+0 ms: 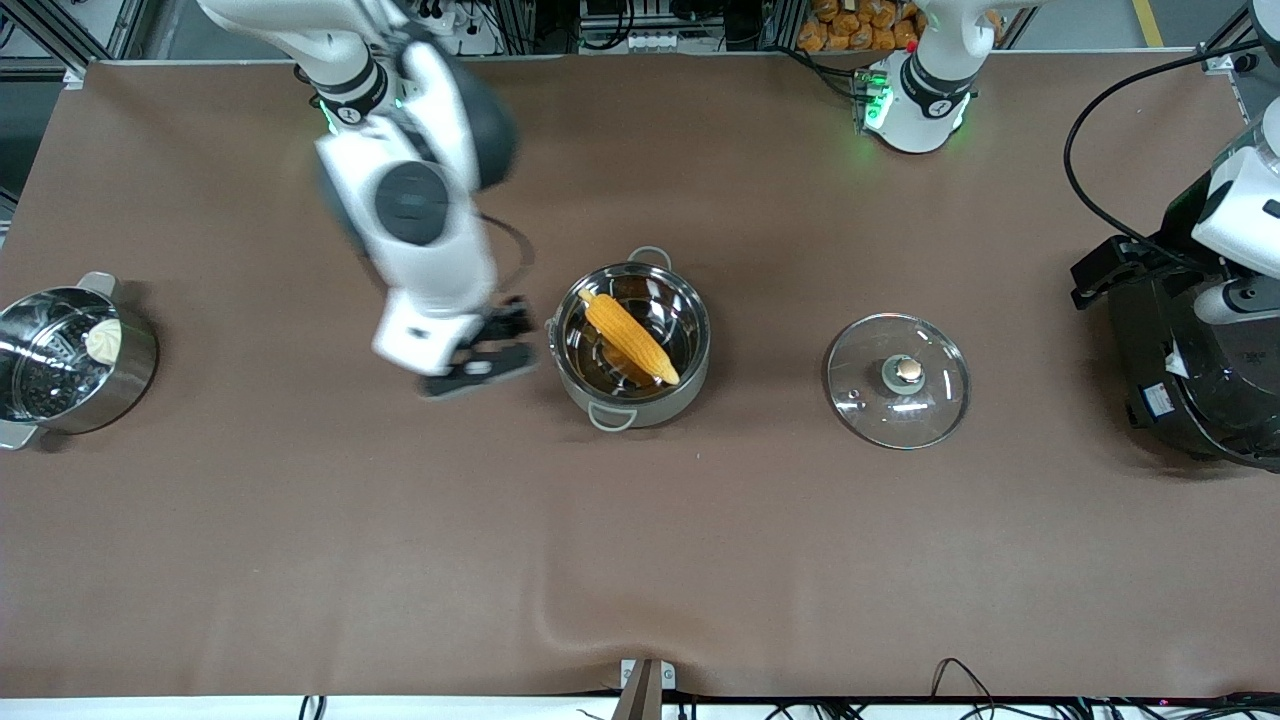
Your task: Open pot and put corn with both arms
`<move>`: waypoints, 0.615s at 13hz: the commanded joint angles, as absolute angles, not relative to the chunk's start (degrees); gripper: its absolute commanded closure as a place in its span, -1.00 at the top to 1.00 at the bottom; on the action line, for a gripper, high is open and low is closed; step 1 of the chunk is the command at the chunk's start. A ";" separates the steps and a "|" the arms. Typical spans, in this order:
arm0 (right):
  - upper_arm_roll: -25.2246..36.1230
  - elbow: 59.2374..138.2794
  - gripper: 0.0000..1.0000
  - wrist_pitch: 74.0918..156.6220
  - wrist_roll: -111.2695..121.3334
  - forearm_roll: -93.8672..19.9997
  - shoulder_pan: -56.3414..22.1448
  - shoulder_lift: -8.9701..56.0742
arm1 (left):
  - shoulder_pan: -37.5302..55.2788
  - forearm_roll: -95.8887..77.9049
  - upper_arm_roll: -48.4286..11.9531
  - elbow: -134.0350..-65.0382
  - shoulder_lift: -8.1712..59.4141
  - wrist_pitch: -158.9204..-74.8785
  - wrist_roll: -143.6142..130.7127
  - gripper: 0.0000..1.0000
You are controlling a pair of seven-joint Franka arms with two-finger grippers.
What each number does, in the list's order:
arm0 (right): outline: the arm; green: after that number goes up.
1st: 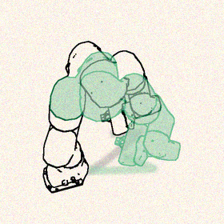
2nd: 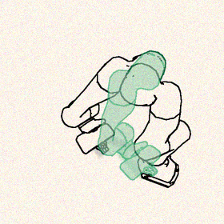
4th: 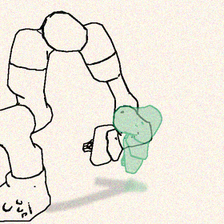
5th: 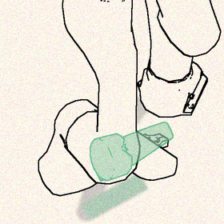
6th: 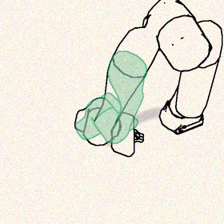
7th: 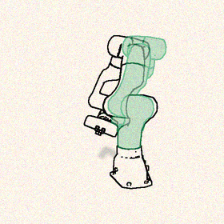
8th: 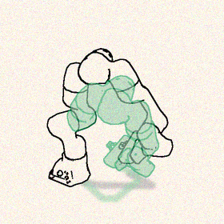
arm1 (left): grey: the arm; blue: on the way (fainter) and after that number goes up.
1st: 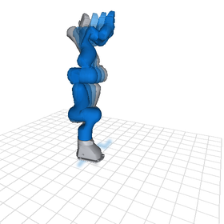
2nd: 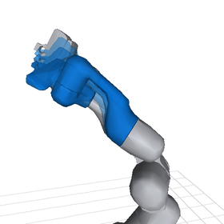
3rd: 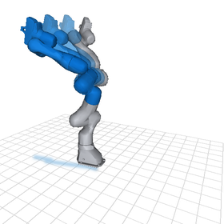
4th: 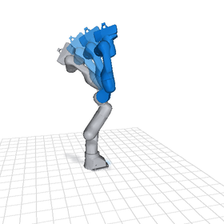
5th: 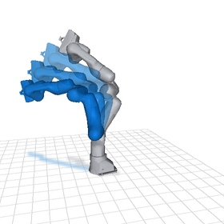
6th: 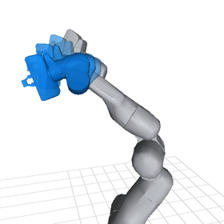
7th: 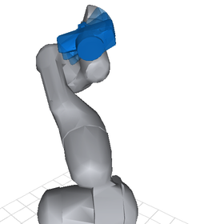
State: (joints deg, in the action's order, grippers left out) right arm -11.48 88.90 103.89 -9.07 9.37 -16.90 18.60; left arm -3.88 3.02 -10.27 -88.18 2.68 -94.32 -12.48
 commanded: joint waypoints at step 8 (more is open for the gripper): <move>1.57 93.43 1.00 87.54 6.86 -0.62 -3.42 -1.22 | -4.31 2.20 -10.73 -87.89 1.93 -92.55 -10.99 1.00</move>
